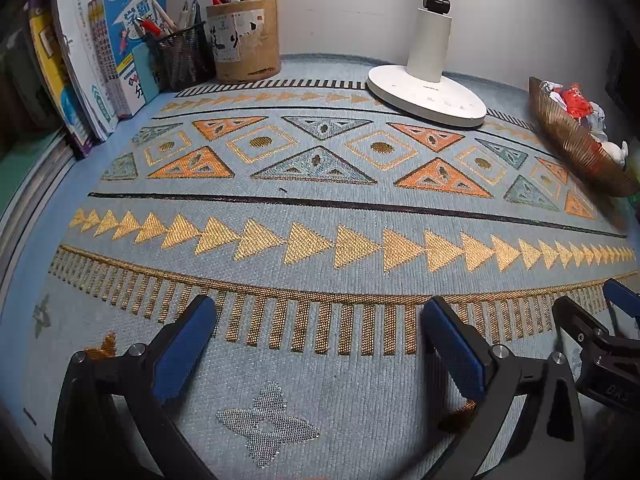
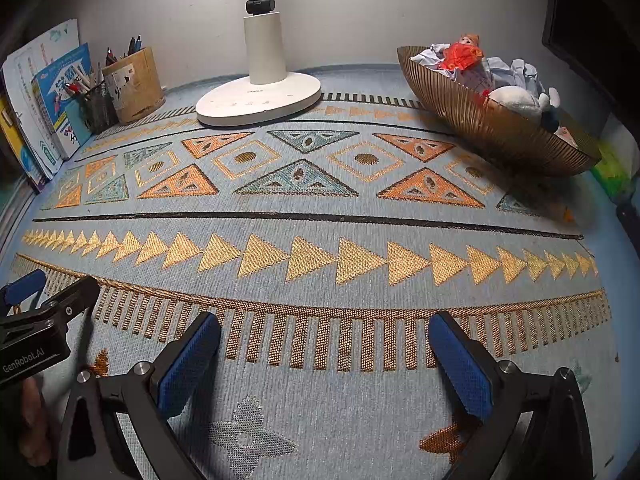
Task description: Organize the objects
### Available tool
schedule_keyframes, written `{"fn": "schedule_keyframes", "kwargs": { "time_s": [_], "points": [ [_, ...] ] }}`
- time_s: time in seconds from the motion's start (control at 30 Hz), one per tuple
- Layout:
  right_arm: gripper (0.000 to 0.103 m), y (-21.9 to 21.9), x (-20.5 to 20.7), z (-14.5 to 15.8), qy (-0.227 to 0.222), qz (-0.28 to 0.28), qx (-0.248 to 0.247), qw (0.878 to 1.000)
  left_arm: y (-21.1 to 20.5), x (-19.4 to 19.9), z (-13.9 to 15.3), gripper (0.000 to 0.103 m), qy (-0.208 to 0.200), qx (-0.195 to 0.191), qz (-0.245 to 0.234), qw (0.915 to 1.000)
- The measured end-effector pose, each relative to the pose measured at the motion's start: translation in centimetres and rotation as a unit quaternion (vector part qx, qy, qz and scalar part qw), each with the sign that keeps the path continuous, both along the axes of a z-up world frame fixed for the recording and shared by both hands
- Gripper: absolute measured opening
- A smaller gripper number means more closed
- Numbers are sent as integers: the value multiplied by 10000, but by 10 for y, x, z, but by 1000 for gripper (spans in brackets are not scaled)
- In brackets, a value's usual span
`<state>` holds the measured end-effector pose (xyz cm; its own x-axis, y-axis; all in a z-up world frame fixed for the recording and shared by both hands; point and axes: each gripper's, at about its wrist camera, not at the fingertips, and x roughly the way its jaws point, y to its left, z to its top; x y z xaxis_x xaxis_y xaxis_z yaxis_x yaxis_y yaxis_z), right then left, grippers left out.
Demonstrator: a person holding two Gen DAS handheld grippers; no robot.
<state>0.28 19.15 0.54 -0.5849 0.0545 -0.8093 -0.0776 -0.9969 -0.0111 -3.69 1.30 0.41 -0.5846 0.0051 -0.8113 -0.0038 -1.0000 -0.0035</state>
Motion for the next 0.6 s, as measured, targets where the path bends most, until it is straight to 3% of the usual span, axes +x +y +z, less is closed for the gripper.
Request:
{"fn": "schedule_keyframes", "kwargs": {
  "time_s": [0.6],
  "points": [
    [103,0,0,1,-1,2,-1,10000,0,0,0,103,1,1,0,10000]
  ]
}}
